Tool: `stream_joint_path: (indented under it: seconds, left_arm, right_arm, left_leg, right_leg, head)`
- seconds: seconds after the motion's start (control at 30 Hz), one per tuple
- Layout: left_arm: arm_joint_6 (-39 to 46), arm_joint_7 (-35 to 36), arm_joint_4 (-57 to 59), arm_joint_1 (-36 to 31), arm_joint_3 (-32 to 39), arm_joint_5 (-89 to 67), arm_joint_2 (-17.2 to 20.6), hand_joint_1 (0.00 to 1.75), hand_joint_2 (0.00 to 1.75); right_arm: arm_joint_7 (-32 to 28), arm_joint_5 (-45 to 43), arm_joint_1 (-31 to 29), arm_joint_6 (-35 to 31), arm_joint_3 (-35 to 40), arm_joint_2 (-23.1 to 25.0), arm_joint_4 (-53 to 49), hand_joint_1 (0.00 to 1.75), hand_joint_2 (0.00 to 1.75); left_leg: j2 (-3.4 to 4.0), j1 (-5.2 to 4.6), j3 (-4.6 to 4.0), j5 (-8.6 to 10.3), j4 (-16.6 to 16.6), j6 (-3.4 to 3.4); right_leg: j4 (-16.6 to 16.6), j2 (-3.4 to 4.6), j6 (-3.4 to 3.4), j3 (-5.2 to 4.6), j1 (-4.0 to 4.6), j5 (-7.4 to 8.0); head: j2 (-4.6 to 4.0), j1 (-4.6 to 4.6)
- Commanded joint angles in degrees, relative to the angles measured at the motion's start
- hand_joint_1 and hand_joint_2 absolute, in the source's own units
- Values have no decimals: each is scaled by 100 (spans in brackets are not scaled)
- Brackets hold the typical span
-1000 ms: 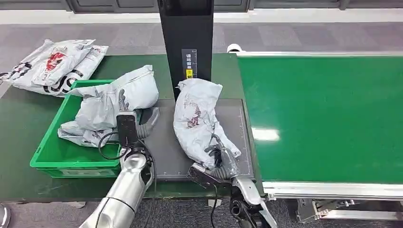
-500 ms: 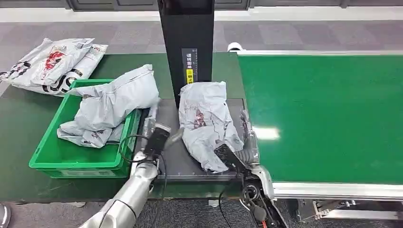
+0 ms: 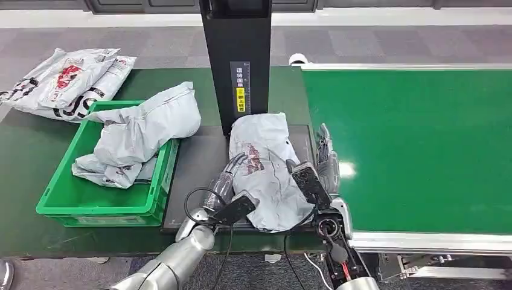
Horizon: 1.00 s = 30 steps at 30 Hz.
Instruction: Moved the parcel from conveyor to table for the left to box.
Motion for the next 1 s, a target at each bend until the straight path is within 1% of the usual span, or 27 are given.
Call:
stream_joint_path:
  seconds: [0.03, 0.1, 0.13, 0.2, 0.23, 0.27, 0.3, 0.33, 0.37, 0.4, 0.43, 0.53, 0.57, 0.63, 0.67, 0.7, 0.8, 0.83, 0.93, 0.97, 1.0]
  left_arm:
    - [-14, 126, 455, -206, -486, -384, 96, 0, 175]
    - [19, 303, 502, -206, -646, -666, 80, 0, 175]
    - [-104, 673, 584, -232, -909, -1036, 88, 0, 175]
    - [-781, 1670, 697, -280, -1454, -1767, 148, 0, 175]
    - [-1186, 2103, 714, -289, -1617, -2004, 175, 0, 175]
    - [-1477, 2260, 750, -306, -1683, -2108, 194, 7, 175]
    - [-1626, 2337, 770, -317, -1627, -2072, 201, 175, 175]
    - [-1572, 2400, 728, -318, -1609, -2165, 227, 175, 175]
    - [-1435, 2359, 715, -351, -1455, -2084, 218, 175, 175]
    - [-1550, 2332, 723, -409, -1394, -2082, 219, 175, 175]
    - [-1450, 2328, 692, -442, -1370, -2091, 215, 175, 175]
    - [-1462, 2327, 671, -561, -1081, -1972, 138, 175, 175]
    - [-1468, 2316, 659, -598, -980, -1920, 101, 175, 175]
    - [-1398, 2354, 644, -667, -822, -1897, 27, 175, 175]
    - [-1285, 2392, 621, -707, -678, -1858, -16, 175, 175]
    - [-1195, 2396, 602, -754, -500, -1765, -58, 175, 175]
    - [-432, 2400, 492, -911, 30, -1559, -110, 175, 175]
    - [-275, 2380, 470, -958, 100, -1539, -113, 175, 175]
    - [315, 1930, 230, -1299, 762, -1165, -166, 175, 175]
    - [356, 1845, 140, -1375, 900, -1101, -171, 175, 175]
    - [643, 1641, -44, -1453, 1093, -971, -181, 175, 175]
  right_arm:
    - [-154, -387, -497, 366, -222, -72, 882, 0, 175]
    - [-268, -478, -569, 371, -186, -65, 1022, 0, 175]
    - [-376, -525, -581, 290, -162, -67, 1021, 0, 175]
    - [-315, -574, -595, 447, -39, -105, 943, 0, 175]
    - [-247, -553, -573, 459, 17, -114, 835, 0, 175]
    - [-198, -535, -558, 522, 72, -121, 764, 0, 175]
    - [-146, -506, -530, 506, 94, -115, 698, 0, 175]
    - [-41, -451, -435, 510, 144, -117, 510, 0, 175]
    - [45, -412, -337, 502, 164, -116, 372, 0, 175]
    - [125, -352, -269, 522, 199, -123, 281, 0, 175]
    - [130, -352, -229, 540, 205, -124, 264, 0, 175]
    - [179, -318, -143, 574, 201, -133, 254, 0, 175]
    - [219, -265, -114, 536, 192, -134, 241, 0, 175]
    - [302, -188, 8, 514, 152, -121, 69, 0, 175]
    - [359, -138, 93, 514, 122, -113, -65, 0, 175]
    - [416, -104, 170, 527, 95, -110, -176, 0, 175]
    - [474, -51, 285, 545, 33, -115, -258, 0, 175]
    - [473, -58, 285, 547, 20, -113, -231, 0, 175]
    - [407, -84, 334, 510, -58, -87, -160, 0, 175]
    - [393, -80, 355, 509, -72, -74, -182, 0, 175]
    - [395, -82, 381, 506, -99, -53, -219, 0, 175]
  left_leg:
    - [9, -3, 10, 3, -9, 6]
    - [8, -2, 4, 2, -4, 3]
    - [8, -2, 8, 4, -9, 5]
    - [4, -1, 6, 4, -8, 5]
    - [2, -3, 3, 2, -4, 4]
    - [1, -3, 6, 4, -8, 5]
    - [1, -2, 9, 5, -12, 5]
    - [1, -2, 10, 4, -11, 6]
    - [-15, -3, 11, 3, -8, 5]
    - [-19, -4, 19, 6, -16, 6]
    - [-38, -2, 21, 4, -9, 5]
    - [-30, -3, 34, 7, -16, 8]
    - [-44, 1, 31, 2, -5, 6]
    - [-32, -4, 31, 11, -19, 8]
    - [-46, 0, 30, 4, -6, 6]
    - [-43, -3, 30, 7, -13, 7]
    - [-49, 0, 31, 3, -3, 4]
    - [-50, 0, 28, 4, -5, 6]
    - [-48, 0, 19, 3, 0, 5]
    - [-43, 2, 14, 5, -1, 6]
    - [-45, 3, 4, 4, 8, 3]
  right_leg:
    - [-11, 0, 2, 9, -1, 5]
    - [-4, 2, 1, 3, -3, 3]
    - [-10, 0, 1, 7, -2, 6]
    - [-9, -4, 1, 7, -2, 4]
    - [-4, -2, 1, 3, -5, 1]
    - [-9, -5, 1, 8, -4, 3]
    - [-13, -5, 1, 12, -4, 5]
    - [-12, -4, 1, 13, -4, 5]
    - [-8, -18, 3, 21, -6, 1]
    - [-17, -23, 7, 33, -6, 2]
    - [-10, -38, 7, 43, -5, -6]
    - [-18, -31, 8, 53, -10, -1]
    - [-9, -42, 8, 55, -6, -9]
    - [-20, -36, 6, 49, -11, 1]
    - [-10, -44, 7, 53, -8, -8]
    - [-14, -44, 6, 50, -10, -5]
    - [-6, -45, 6, 52, -6, -11]
    - [-9, -48, 6, 50, -5, -9]
    - [-2, -45, 6, 37, -4, -10]
    - [-5, -43, 5, 31, -2, -7]
    - [5, -43, 4, 19, -2, -8]
  head:
    - [-2, 0]
    - [0, 0]
    - [0, 0]
    - [0, 0]
    - [-2, 0]
    - [0, 0]
    - [0, 0]
    - [0, 0]
    - [0, 0]
    - [0, 0]
    - [0, 0]
    - [0, 0]
    - [0, 0]
    - [0, 0]
    - [0, 0]
    - [0, 0]
    - [0, 0]
    - [-2, 0]
    - [-2, 0]
    - [-2, 0]
    - [0, 0]
